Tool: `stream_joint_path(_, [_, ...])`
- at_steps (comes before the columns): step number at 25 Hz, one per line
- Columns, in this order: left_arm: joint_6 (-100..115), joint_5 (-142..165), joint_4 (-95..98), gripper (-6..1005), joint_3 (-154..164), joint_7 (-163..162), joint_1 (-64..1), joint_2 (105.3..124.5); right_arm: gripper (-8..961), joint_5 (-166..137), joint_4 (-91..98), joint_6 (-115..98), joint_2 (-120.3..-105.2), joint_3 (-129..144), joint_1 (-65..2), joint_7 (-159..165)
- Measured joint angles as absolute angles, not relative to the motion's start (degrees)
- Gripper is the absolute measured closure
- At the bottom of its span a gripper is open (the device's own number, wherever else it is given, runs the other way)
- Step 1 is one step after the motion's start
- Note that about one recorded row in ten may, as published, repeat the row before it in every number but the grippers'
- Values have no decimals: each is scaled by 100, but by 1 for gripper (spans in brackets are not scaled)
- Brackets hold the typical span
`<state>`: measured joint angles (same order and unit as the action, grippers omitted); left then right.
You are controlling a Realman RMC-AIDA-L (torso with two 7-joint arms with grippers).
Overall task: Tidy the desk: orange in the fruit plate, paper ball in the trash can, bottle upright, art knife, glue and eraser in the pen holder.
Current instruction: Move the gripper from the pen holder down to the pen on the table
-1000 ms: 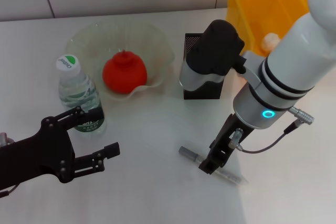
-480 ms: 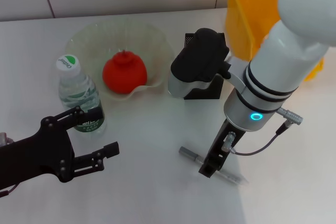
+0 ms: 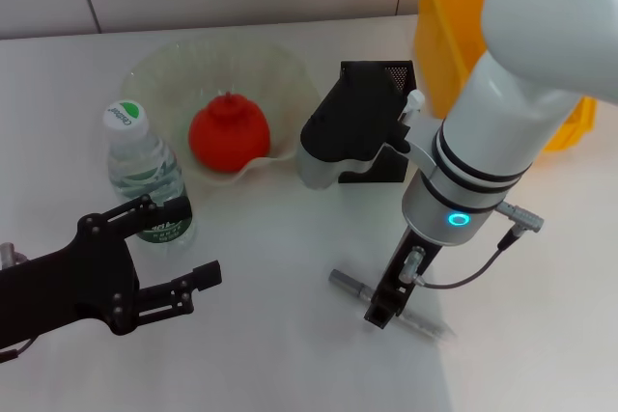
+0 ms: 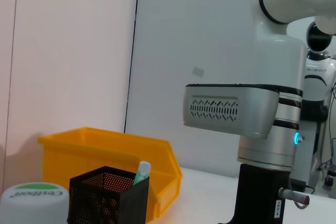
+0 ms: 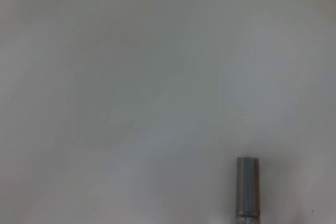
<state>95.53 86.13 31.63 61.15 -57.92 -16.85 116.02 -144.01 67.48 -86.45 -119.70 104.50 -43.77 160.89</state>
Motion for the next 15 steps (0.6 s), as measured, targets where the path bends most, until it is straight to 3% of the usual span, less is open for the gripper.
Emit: stream_joint_path(15, [9558,8613,3137,184,6126,-5784,-1687,11592,456,-14393,6737,-8638,-11978,10628,-4425,16164])
